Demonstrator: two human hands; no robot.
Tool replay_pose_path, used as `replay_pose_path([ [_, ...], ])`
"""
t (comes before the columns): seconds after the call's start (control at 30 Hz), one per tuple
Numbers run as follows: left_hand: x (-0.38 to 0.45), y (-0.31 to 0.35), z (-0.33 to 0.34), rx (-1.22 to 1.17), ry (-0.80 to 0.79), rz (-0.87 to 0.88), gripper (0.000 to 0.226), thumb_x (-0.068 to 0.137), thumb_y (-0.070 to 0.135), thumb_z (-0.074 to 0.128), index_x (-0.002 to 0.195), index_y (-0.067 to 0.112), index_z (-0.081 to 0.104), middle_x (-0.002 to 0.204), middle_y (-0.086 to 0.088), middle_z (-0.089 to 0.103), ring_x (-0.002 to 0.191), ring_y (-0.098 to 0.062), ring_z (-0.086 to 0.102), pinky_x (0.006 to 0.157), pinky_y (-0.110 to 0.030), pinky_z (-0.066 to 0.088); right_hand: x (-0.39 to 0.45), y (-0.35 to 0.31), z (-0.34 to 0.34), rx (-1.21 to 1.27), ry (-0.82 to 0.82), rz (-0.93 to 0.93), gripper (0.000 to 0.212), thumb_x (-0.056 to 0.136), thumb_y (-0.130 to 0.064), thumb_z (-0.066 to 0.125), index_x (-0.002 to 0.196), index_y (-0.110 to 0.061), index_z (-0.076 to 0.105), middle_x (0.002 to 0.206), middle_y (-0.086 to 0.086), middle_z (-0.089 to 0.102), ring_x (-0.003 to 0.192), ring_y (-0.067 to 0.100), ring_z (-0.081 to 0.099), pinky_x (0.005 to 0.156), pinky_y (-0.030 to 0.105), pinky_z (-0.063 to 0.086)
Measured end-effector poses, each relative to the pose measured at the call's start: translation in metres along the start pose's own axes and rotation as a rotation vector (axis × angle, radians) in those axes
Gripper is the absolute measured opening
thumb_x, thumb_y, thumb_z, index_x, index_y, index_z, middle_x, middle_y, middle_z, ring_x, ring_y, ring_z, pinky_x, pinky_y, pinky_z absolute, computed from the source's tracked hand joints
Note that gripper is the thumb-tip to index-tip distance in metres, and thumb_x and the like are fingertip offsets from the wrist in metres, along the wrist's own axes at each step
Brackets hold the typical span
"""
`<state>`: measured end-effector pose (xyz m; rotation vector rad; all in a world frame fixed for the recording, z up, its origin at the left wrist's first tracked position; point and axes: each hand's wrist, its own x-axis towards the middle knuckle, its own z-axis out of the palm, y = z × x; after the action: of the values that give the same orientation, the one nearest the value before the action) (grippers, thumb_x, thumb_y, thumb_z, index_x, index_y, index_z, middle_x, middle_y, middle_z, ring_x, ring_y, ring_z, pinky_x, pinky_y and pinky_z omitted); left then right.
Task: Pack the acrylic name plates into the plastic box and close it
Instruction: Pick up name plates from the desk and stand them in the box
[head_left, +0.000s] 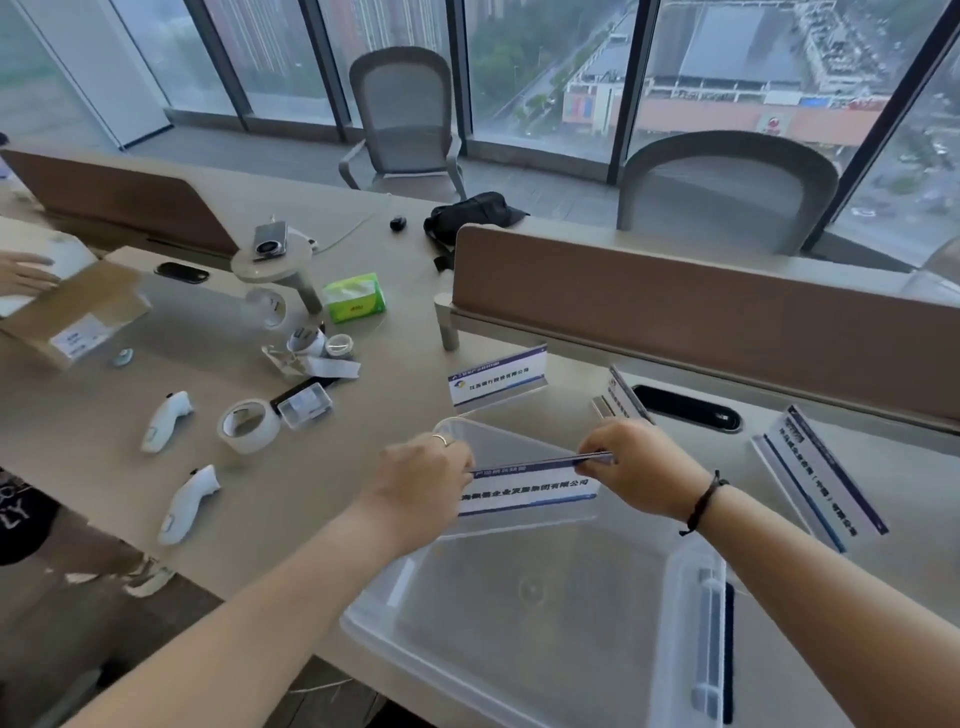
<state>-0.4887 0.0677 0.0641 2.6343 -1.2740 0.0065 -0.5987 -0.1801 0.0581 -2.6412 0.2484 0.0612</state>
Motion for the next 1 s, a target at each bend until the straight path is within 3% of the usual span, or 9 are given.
replay_pose_path([
  [0.13, -0.028, 0.008, 0.022, -0.026, -0.135, -0.137, 0.016, 0.098, 0.032, 0.047, 0.101, 0.025, 0.061, 0.104, 0.006, 0.062, 0.099, -0.019, 0.059, 0.075, -0.03, 0.044, 0.009, -0.002, 0.022, -0.051, -0.08, -0.015, 0.014, 0.09, -0.031, 0.063, 0.095, -0.025, 0.075, 0.092, -0.01, 0.063, 0.088, 0.014, 0.059, 0.078, 0.03, 0.05],
  [0.33, -0.052, 0.008, 0.048, -0.025, -0.343, -0.282, 0.021, 0.097, 0.029, 0.043, 0.102, 0.019, 0.061, 0.104, -0.001, 0.063, 0.093, -0.027, 0.062, 0.08, -0.035, 0.05, 0.043, -0.007, 0.07, -0.217, -0.202, -0.047, 0.018, 0.09, -0.021, 0.055, 0.092, -0.026, 0.073, 0.102, -0.007, 0.065, 0.088, 0.02, 0.062, 0.075, 0.039, 0.055],
  [0.43, -0.058, 0.008, 0.057, -0.007, -0.462, -0.321, 0.014, 0.095, 0.018, 0.045, 0.093, 0.014, 0.058, 0.1, -0.007, 0.063, 0.089, -0.028, 0.063, 0.068, -0.032, 0.047, 0.058, -0.012, 0.097, -0.302, -0.221, -0.095, 0.02, 0.086, -0.011, 0.055, 0.082, -0.023, 0.07, 0.095, -0.007, 0.064, 0.079, 0.022, 0.063, 0.066, 0.039, 0.057],
  [0.53, -0.06, 0.004, 0.062, -0.016, -0.551, -0.373, 0.009, 0.092, 0.013, 0.048, 0.089, 0.015, 0.056, 0.099, -0.01, 0.065, 0.088, -0.028, 0.064, 0.063, -0.032, 0.046, 0.073, -0.021, 0.118, -0.336, -0.222, -0.145, 0.021, 0.085, -0.007, 0.055, 0.085, -0.023, 0.07, 0.094, -0.005, 0.065, 0.081, 0.026, 0.064, 0.064, 0.038, 0.056],
  [0.63, -0.059, 0.0, 0.065, -0.032, -0.6, -0.402, 0.013, 0.089, 0.007, 0.049, 0.094, 0.011, 0.06, 0.103, -0.013, 0.066, 0.094, -0.031, 0.065, 0.07, -0.035, 0.051, 0.088, -0.031, 0.133, -0.324, -0.237, -0.156, 0.025, 0.085, -0.006, 0.055, 0.094, -0.023, 0.07, 0.101, -0.003, 0.067, 0.088, 0.028, 0.064, 0.066, 0.033, 0.051],
  [0.87, -0.055, -0.012, 0.071, 0.025, -0.626, -0.409, 0.024, 0.086, -0.002, 0.047, 0.102, 0.008, 0.061, 0.106, -0.014, 0.067, 0.098, -0.032, 0.066, 0.073, -0.035, 0.049, 0.114, -0.044, 0.157, -0.284, -0.271, -0.15, 0.032, 0.089, -0.001, 0.051, 0.109, -0.019, 0.068, 0.113, 0.004, 0.066, 0.096, 0.03, 0.064, 0.074, 0.036, 0.05],
  [1.0, -0.056, -0.013, 0.073, 0.076, -0.611, -0.397, 0.029, 0.085, -0.007, 0.047, 0.107, 0.007, 0.059, 0.107, -0.013, 0.067, 0.099, -0.031, 0.067, 0.073, -0.034, 0.05, 0.119, -0.046, 0.166, -0.284, -0.265, -0.168, 0.026, 0.087, 0.0, 0.053, 0.099, -0.014, 0.07, 0.11, 0.004, 0.066, 0.088, 0.031, 0.065, 0.071, 0.038, 0.055],
])
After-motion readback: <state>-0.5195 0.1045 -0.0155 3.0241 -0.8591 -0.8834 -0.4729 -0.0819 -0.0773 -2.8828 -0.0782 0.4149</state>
